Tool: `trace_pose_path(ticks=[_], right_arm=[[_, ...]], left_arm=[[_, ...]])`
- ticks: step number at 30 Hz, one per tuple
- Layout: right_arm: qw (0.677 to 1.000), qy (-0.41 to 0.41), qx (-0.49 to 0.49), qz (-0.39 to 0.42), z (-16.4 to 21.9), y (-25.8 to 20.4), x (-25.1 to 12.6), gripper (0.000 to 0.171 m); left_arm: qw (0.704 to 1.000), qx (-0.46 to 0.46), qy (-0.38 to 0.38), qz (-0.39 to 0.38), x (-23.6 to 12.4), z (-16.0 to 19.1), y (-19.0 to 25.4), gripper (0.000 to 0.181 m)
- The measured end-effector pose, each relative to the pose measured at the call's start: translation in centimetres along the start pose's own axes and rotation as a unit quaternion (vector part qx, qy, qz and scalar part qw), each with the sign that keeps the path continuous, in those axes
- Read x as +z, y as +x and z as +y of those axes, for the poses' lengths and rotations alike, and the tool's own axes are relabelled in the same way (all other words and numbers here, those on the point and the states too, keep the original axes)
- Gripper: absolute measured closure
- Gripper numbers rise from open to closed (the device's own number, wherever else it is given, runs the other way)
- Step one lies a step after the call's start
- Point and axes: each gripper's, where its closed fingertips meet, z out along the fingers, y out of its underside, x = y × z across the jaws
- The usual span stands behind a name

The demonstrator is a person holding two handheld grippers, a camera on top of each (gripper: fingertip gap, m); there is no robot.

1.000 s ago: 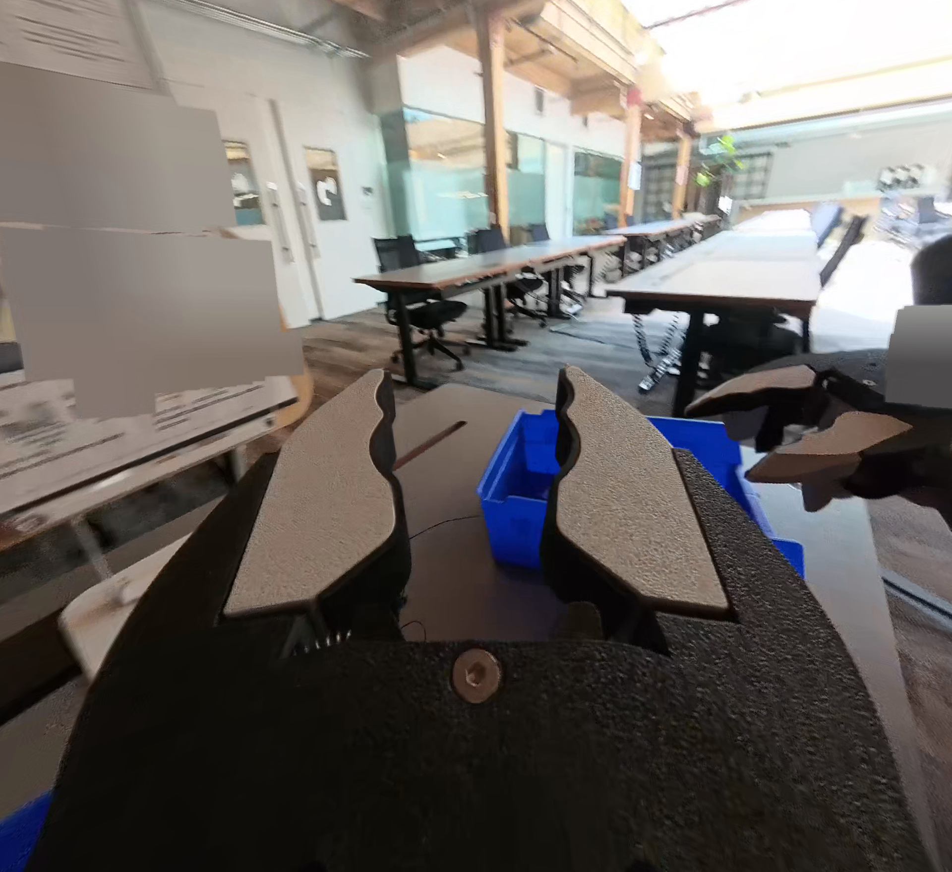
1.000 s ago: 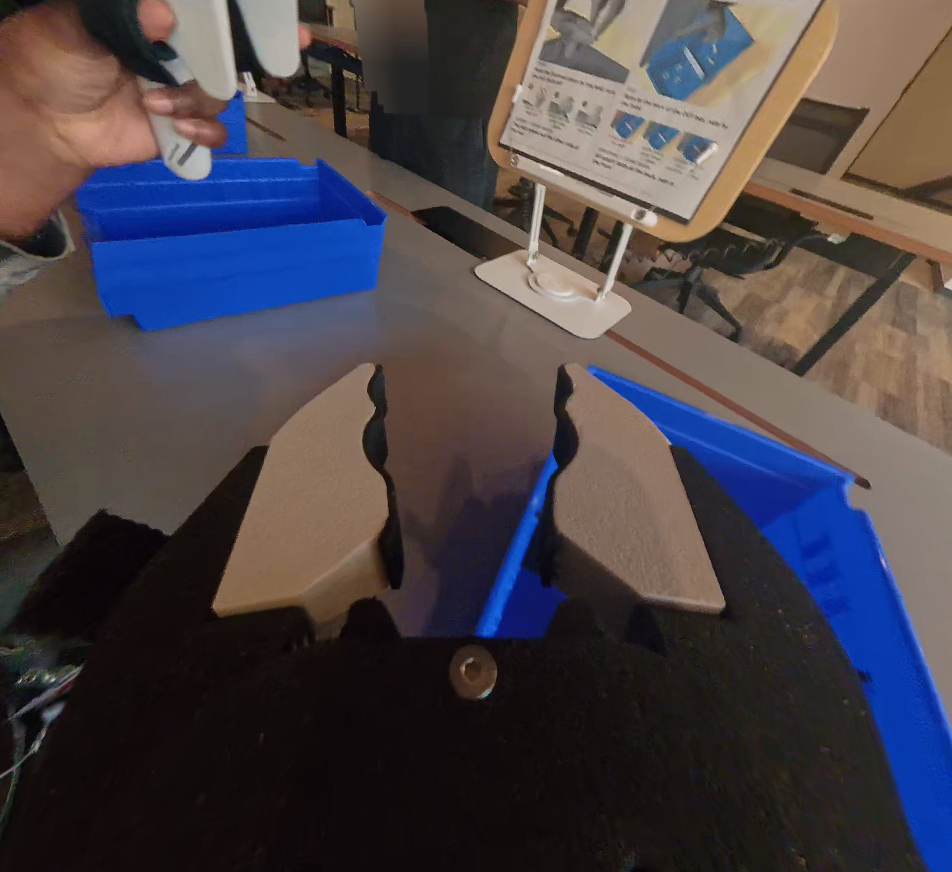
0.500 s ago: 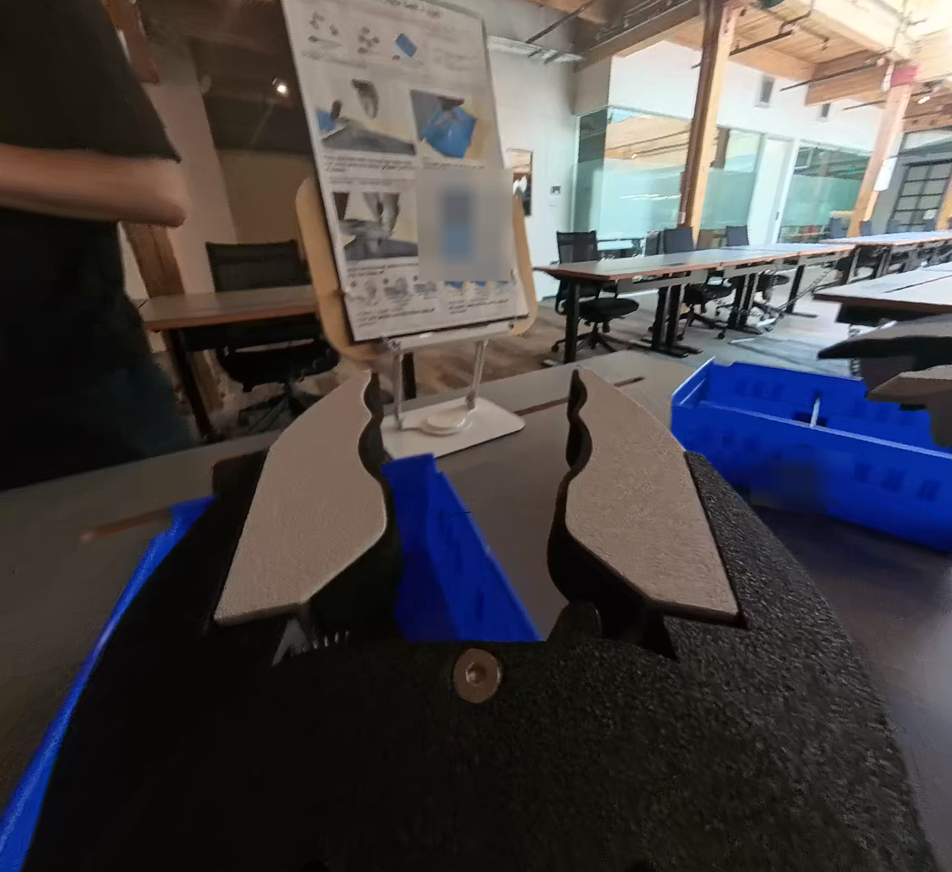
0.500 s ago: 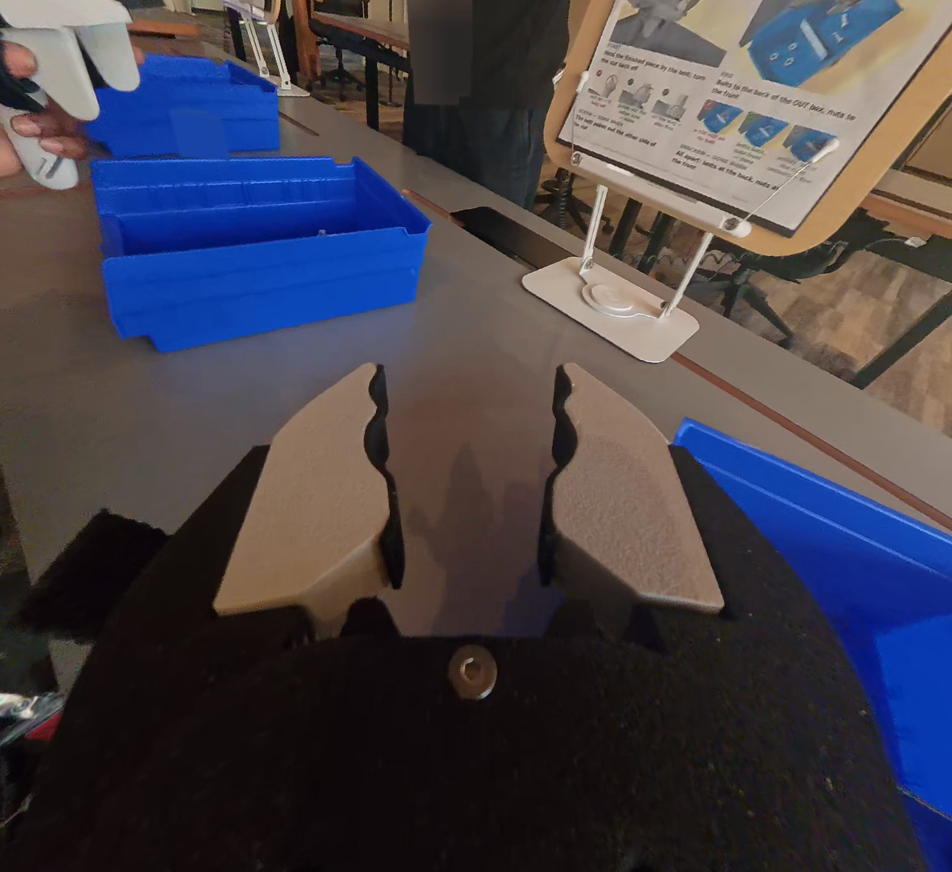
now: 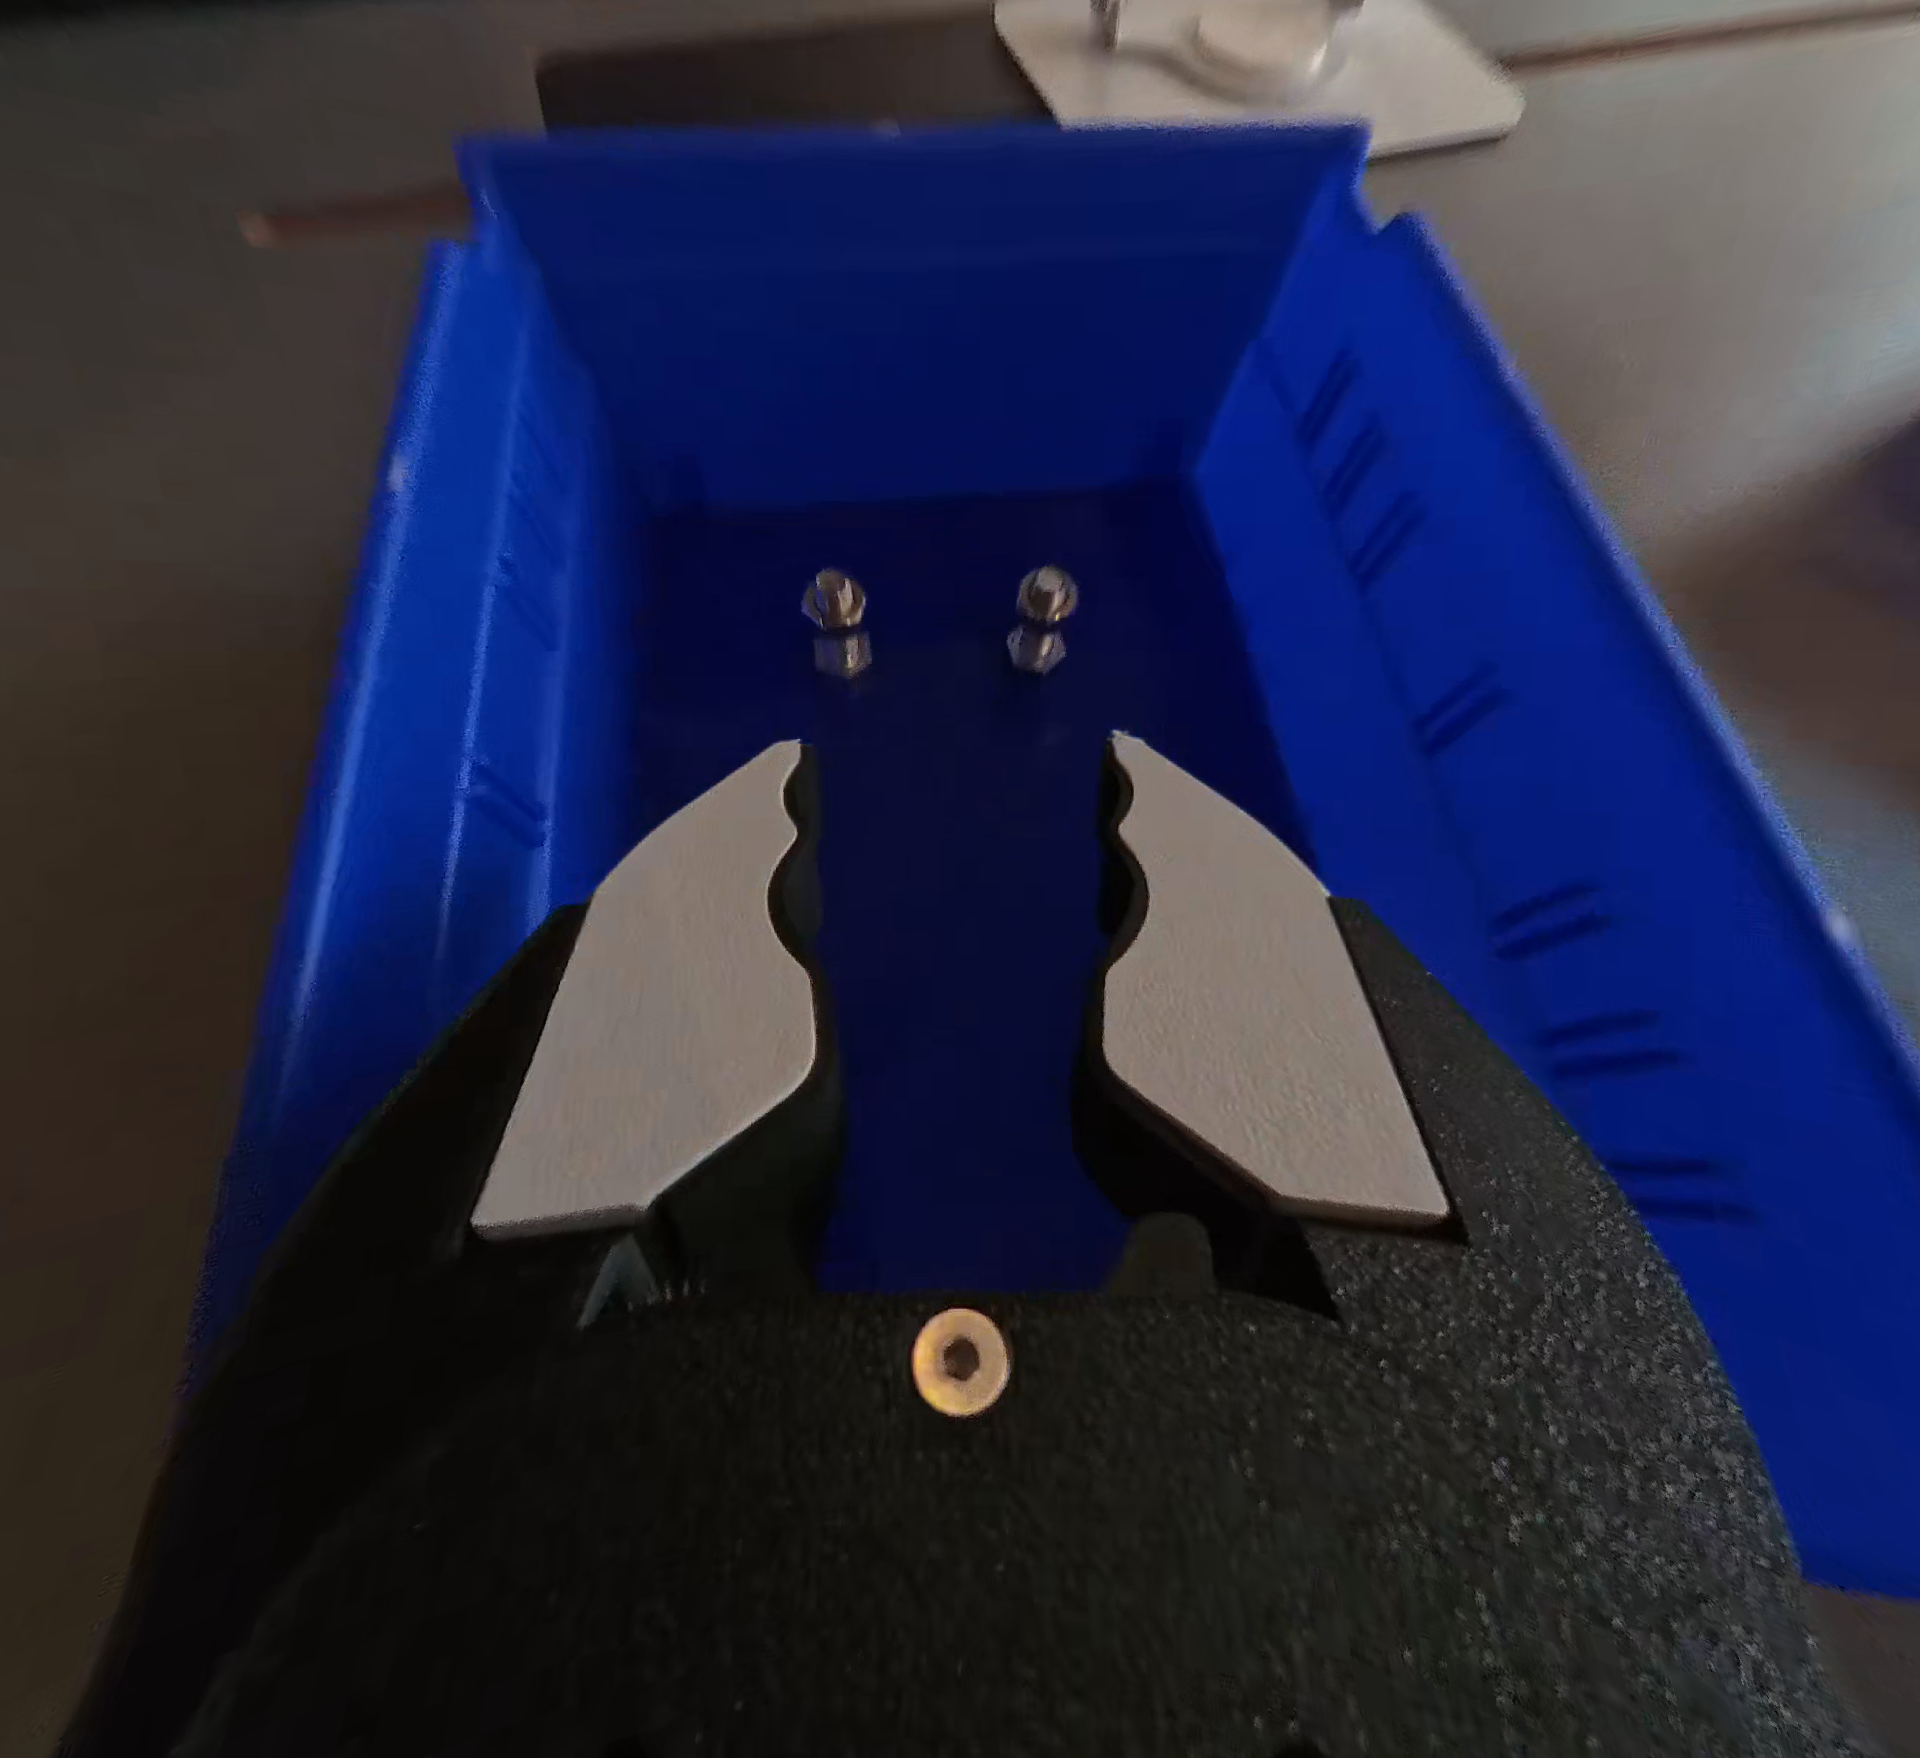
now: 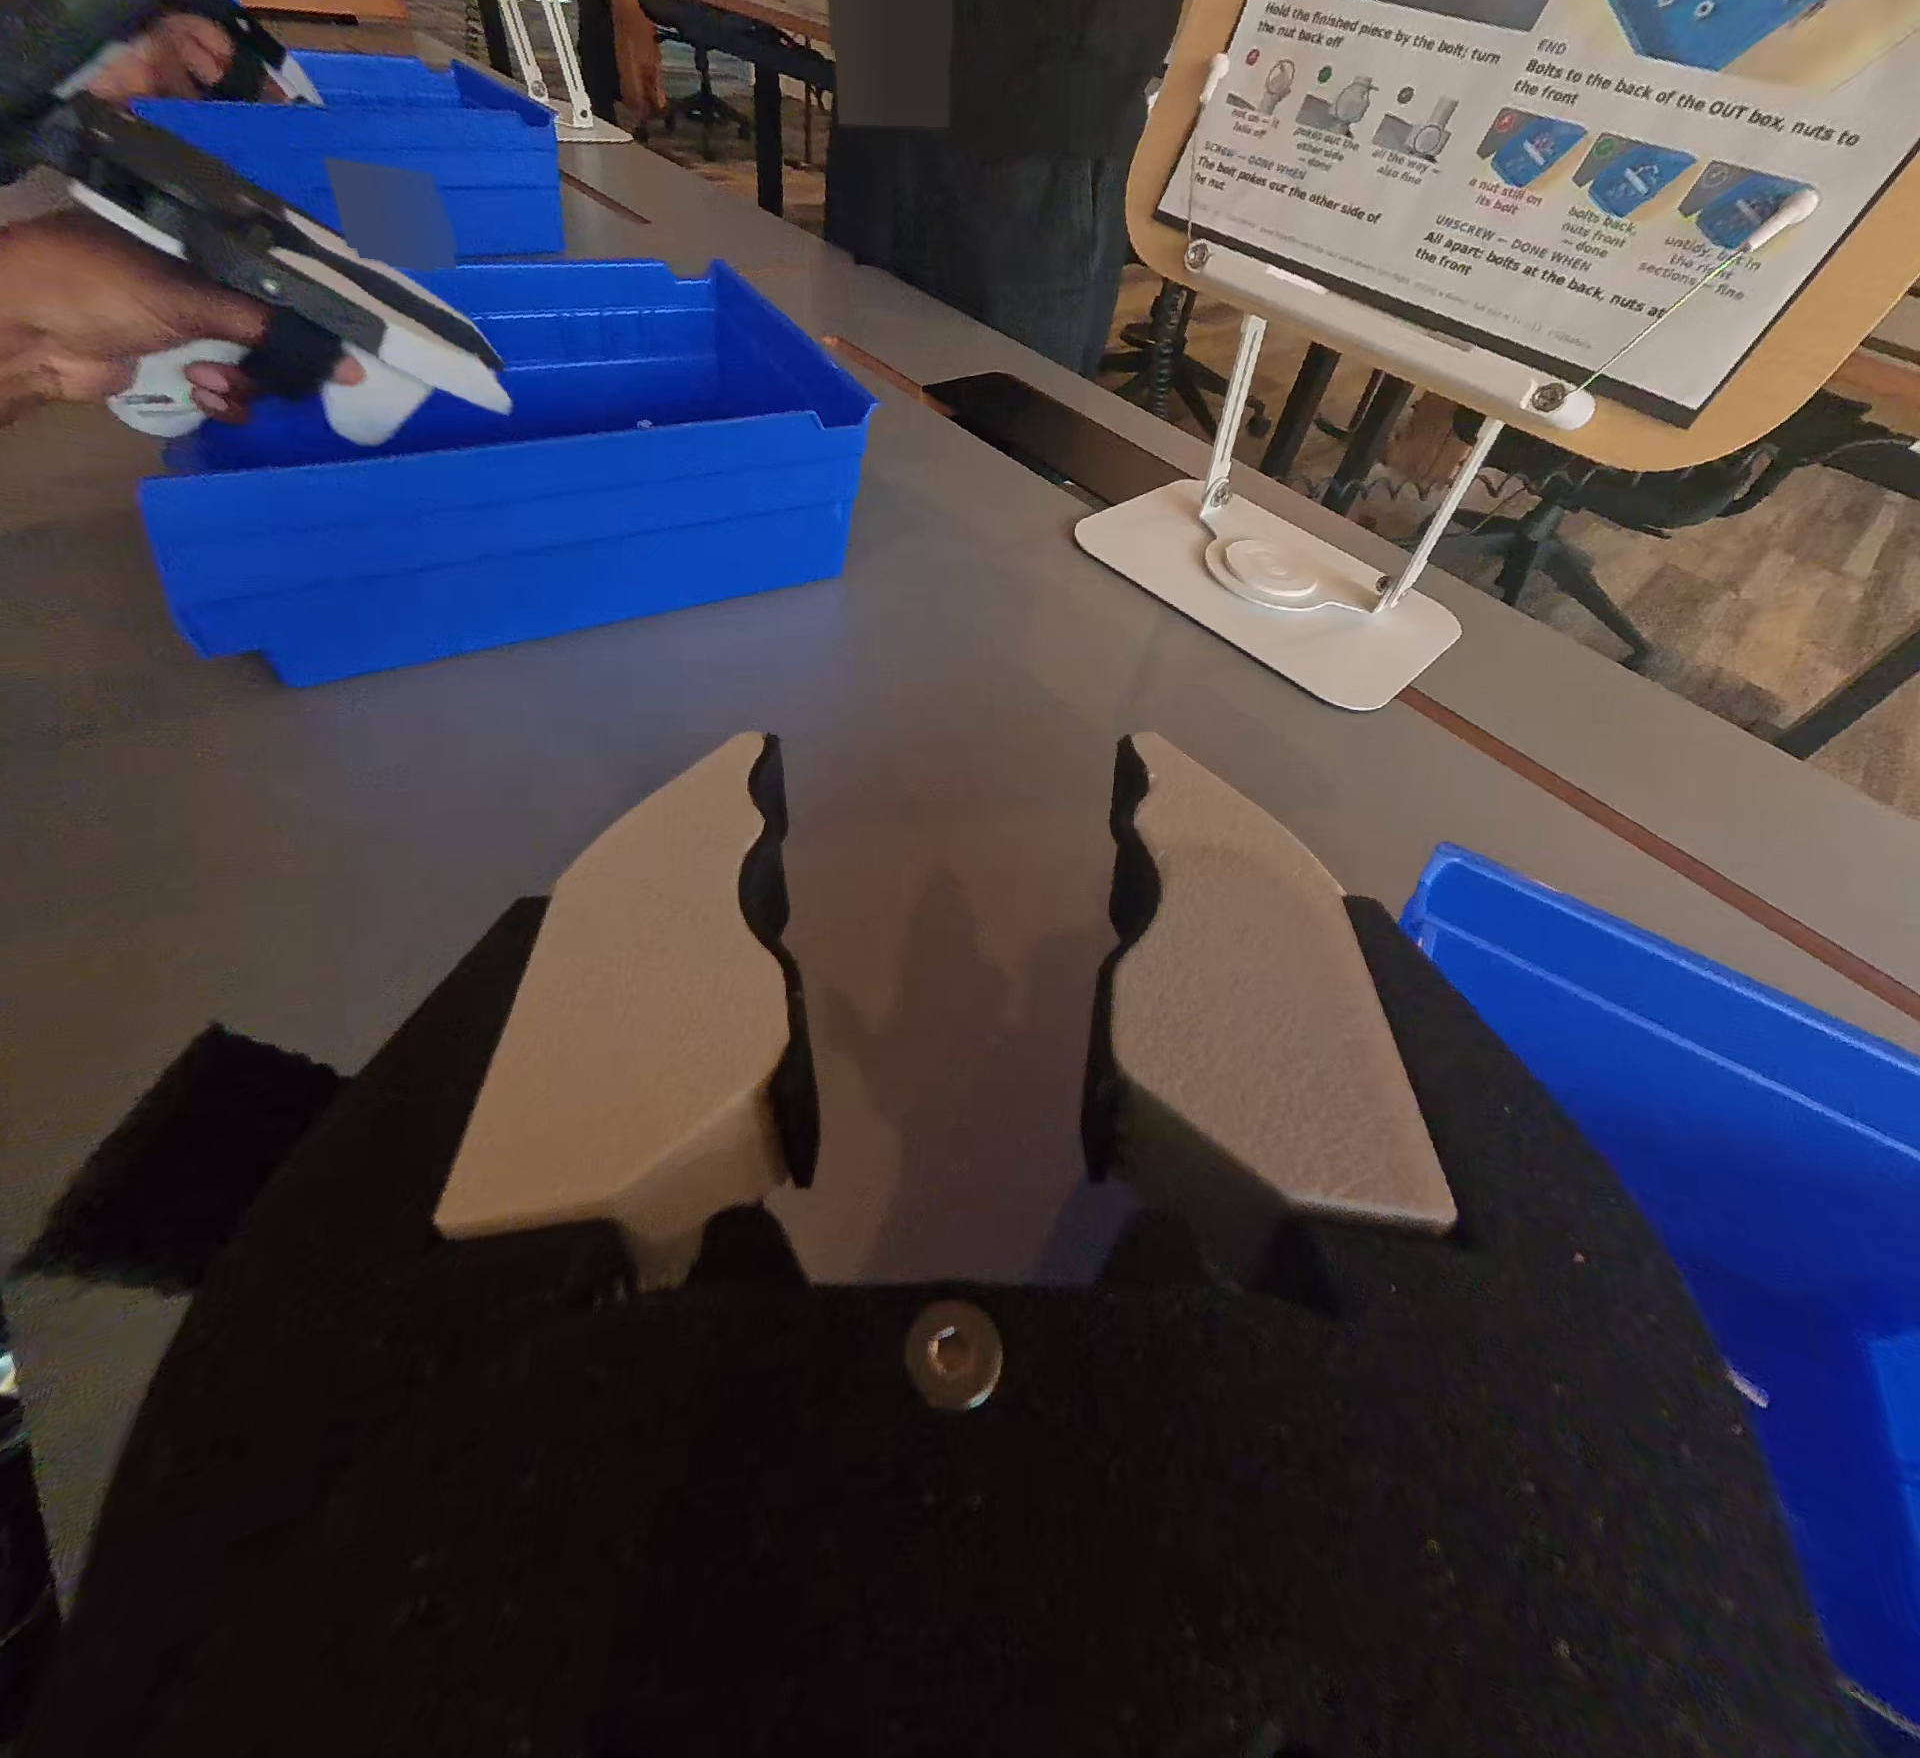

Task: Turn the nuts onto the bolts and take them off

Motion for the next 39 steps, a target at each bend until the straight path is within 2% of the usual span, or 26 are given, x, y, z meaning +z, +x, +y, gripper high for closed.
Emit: trace_pose_path(ticks=[10, 16, 27, 32, 39], right_arm=[[0.999, 0.038, -0.007, -0.023, -1.2, -0.3, -0.6, 0.113], [0.998, 0.053, -0.012, -0.028, -1.5, -0.2, -1.1, 0.114], [0.997, 0.072, -0.009, -0.026, -2.1, 0.3, -1.9, 0.114], [0.997, 0.073, -0.011, -0.020, -2.2, 0.5, -2.1, 0.114], [0.998, 0.064, -0.013, -0.021, -2.0, 0.2, -2.2, 0.114]], left_arm=[[0.990, 0.031, -0.133, -0.032, 5.2, 2.4, -1.7, 0.133], [0.986, 0.021, -0.164, -0.035, 7.3, 2.7, -2.7, 0.136], [0.985, 0.008, -0.172, -0.028, 9.2, 2.7, -3.4, 0.143], [0.986, 0.024, -0.167, -0.014, 9.2, 2.7, -3.3, 0.163], [0.987, 0.046, -0.152, 0.004, 9.0, 2.4, -2.7, 0.164]])
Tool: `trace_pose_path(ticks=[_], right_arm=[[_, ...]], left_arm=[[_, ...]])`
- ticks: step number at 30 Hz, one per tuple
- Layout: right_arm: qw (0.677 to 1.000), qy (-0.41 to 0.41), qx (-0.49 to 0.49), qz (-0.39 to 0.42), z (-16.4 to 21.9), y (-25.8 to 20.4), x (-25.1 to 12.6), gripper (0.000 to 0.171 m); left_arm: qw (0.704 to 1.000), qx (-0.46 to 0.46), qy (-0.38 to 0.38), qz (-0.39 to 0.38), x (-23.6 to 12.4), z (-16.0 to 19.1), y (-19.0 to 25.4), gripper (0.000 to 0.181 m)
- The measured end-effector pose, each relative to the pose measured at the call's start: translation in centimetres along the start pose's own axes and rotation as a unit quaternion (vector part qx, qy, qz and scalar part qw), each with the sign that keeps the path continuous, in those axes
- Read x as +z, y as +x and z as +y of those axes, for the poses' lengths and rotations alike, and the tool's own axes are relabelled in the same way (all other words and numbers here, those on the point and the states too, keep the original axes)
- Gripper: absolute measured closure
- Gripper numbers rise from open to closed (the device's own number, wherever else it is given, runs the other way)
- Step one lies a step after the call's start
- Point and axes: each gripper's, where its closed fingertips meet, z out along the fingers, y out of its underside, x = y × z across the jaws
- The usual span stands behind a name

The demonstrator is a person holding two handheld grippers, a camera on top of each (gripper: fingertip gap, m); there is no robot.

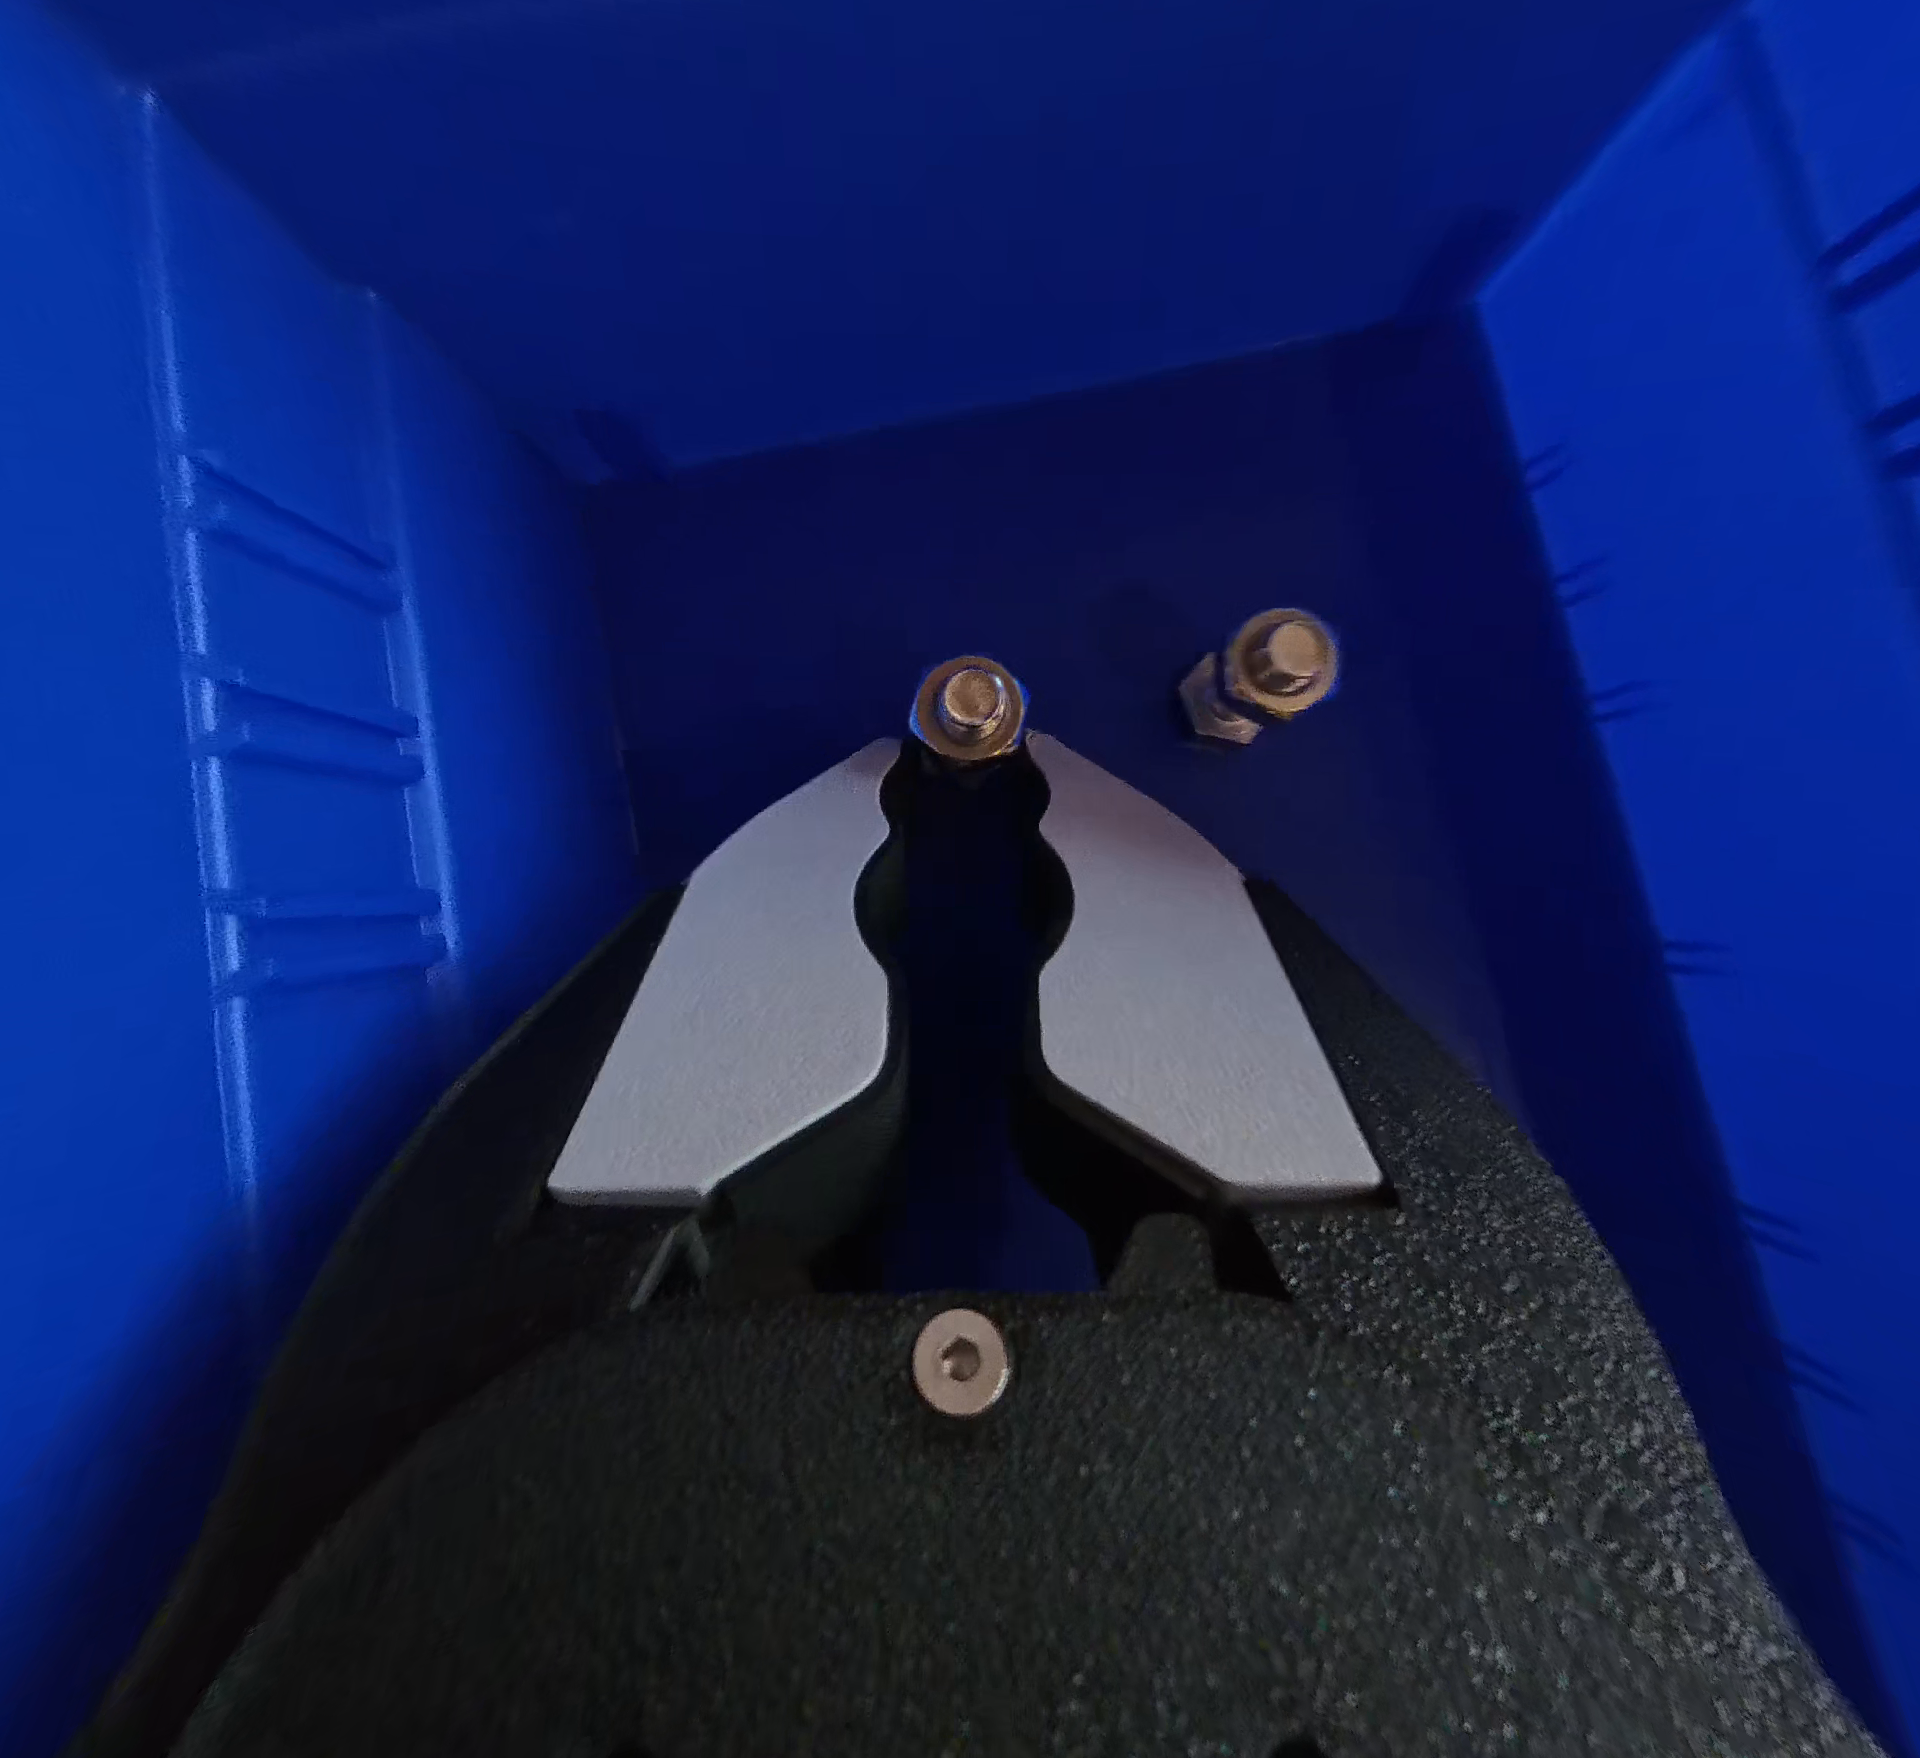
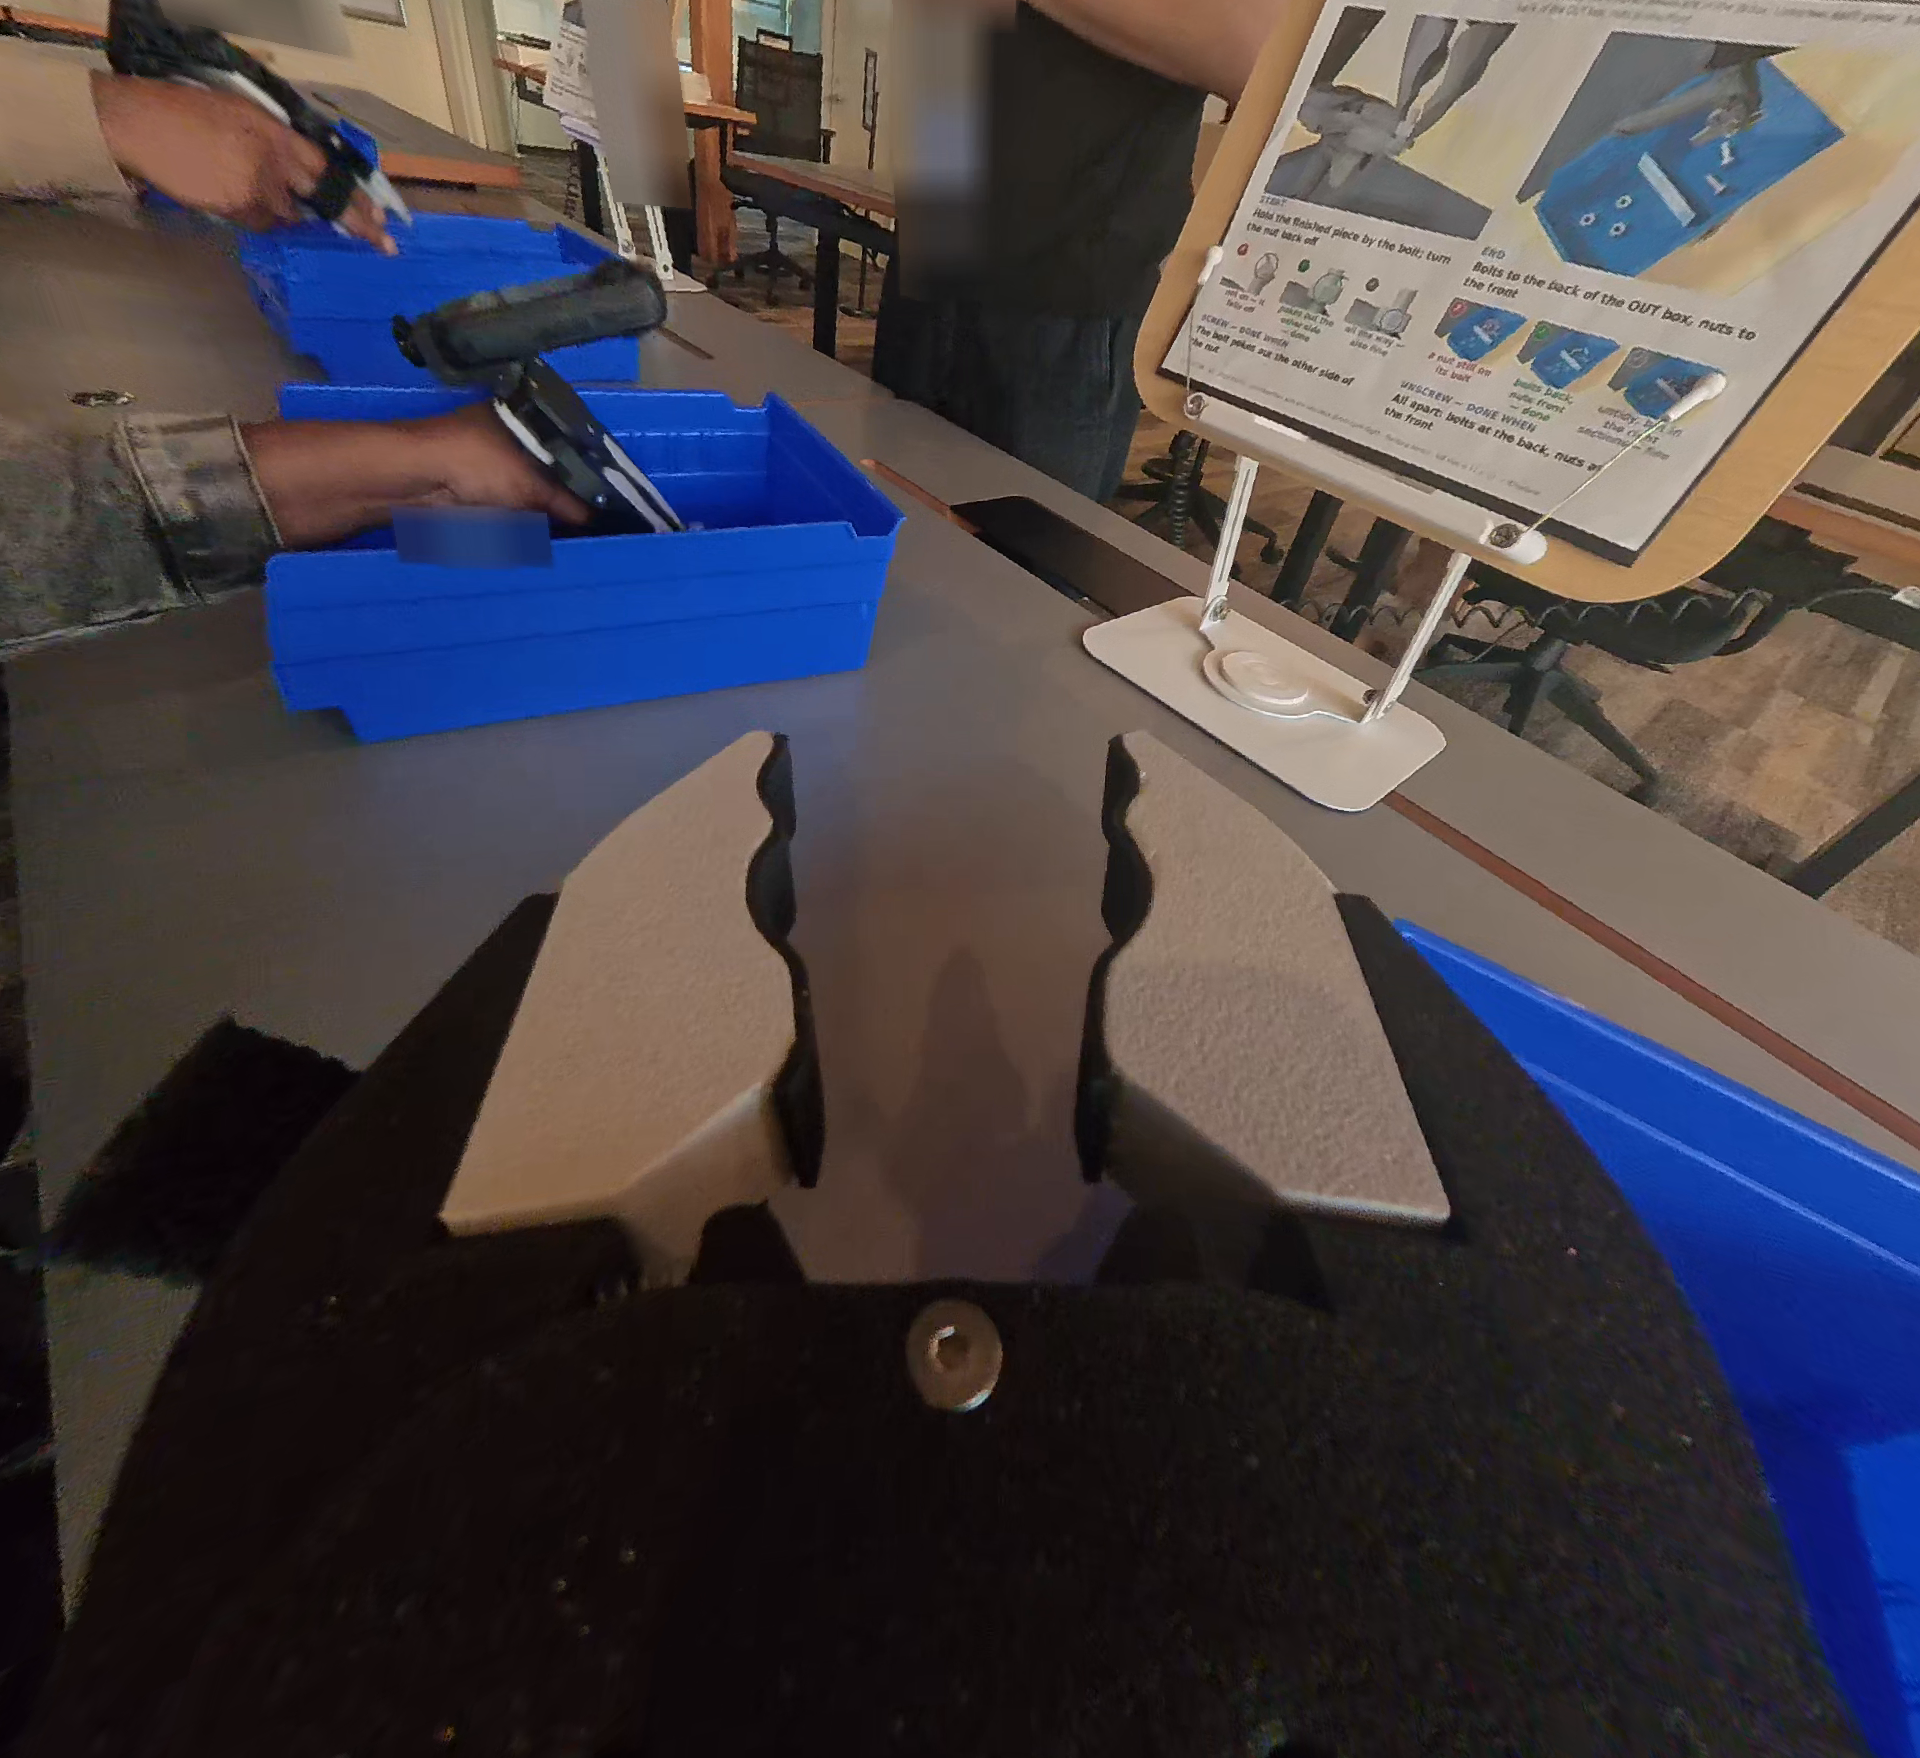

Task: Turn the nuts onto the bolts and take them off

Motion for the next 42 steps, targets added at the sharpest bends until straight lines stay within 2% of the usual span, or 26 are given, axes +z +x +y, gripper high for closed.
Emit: trace_pose_path(ticks=[5, 9, 14, 18, 22, 27, 39, 42], right_arm=[[1.000, -0.007, -0.002, -0.013, 0.1, -0.5, 0.5, 0.117], [0.999, -0.008, -0.007, -0.035, -0.3, -1.5, 1.2, 0.119], [0.996, -0.005, -0.015, -0.088, -1.2, -3.5, 2.3, 0.120], [0.987, 0.003, -0.012, -0.163, -2.2, -5.8, 3.2, 0.120], [0.981, -0.003, -0.010, -0.195, -3.0, -6.7, 3.8, 0.122], [0.972, -0.035, -0.043, -0.227, -2.4, -8.1, 4.5, 0.126], [0.948, -0.057, -0.037, -0.312, -1.2, -10.4, 4.2, 0.136], [0.943, -0.055, -0.028, -0.326, -1.2, -10.6, 4.2, 0.146]], left_arm=[[0.998, 0.021, 0.059, 0.029, -3.3, -2.4, 2.5, 0.164], [0.988, 0.057, 0.122, 0.072, -7.4, -5.5, 6.7, 0.164], [0.957, 0.117, 0.200, 0.174, -12.5, -8.7, 15.0, 0.164], [0.919, 0.163, 0.234, 0.272, -15.1, -9.3, 22.4, 0.164], [0.894, 0.195, 0.230, 0.331, -15.4, -8.5, 27.5, 0.164], [0.874, 0.224, 0.208, 0.379, -15.1, -6.9, 31.6, 0.164], [0.849, 0.281, 0.175, 0.413, -16.0, -4.8, 34.8, 0.164], [0.847, 0.286, 0.173, 0.414, -16.1, -4.6, 34.9, 0.164]])
